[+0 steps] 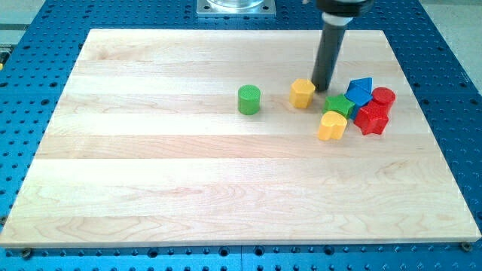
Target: Slide the blue triangle and red circle diagonally to the top right side of the blue cube
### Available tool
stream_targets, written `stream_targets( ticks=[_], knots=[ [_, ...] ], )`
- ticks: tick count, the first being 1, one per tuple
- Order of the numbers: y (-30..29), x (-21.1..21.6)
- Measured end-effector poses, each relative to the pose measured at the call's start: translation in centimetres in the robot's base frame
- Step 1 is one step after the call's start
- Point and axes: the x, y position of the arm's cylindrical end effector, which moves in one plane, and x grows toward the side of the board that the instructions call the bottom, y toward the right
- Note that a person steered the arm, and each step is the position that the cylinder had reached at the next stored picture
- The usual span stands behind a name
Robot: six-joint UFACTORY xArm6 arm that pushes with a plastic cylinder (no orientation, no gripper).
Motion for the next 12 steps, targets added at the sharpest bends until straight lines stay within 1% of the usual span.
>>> stream_targets(
  ticks=[1,2,3,4,5,6,8,9,10,11,12],
  knots=[
    [9.5,-1.5],
    [15.6,7.7],
    [15.0,9.1],
    [11.7,8.3],
    [6.4,8.0],
    [3.9,7.5],
    [0.9,7.3],
    [1.8,7.1],
    [3.8,4.6],
    [-0.1,4.2],
    [-2.5,4.1]
  ],
)
